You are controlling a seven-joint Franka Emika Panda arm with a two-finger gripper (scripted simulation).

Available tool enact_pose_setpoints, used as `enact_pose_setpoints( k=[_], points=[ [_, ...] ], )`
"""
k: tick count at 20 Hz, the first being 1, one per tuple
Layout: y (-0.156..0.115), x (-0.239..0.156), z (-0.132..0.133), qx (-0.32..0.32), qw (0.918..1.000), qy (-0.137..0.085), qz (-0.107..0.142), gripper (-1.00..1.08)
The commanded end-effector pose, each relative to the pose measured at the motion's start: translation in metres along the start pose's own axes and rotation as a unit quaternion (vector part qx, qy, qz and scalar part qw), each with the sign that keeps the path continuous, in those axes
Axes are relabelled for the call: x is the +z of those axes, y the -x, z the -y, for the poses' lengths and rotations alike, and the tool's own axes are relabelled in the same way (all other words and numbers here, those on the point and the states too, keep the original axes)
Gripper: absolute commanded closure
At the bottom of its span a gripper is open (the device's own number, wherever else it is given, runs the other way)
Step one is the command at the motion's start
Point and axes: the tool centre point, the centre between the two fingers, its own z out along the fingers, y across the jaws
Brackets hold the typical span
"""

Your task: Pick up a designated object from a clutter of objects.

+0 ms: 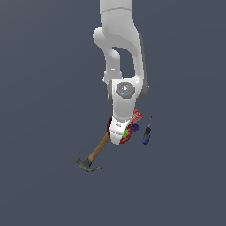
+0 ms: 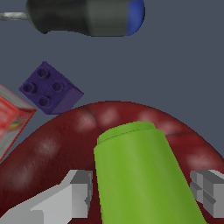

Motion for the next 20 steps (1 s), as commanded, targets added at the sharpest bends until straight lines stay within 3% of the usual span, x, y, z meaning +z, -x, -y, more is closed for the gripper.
enact_pose_setpoints(
  k=[1, 9, 20],
  points=[
    [-0.002, -0.007, -0.001, 0.0, 1.0, 0.001, 0.0, 1.08],
    [-0.017, -0.05, -0.005, 0.0, 1.0, 0.001, 0.0, 1.08],
    [-0.051, -0.153, -0.015, -0.001, 1.0, 0.0, 0.0, 1.08]
  ],
)
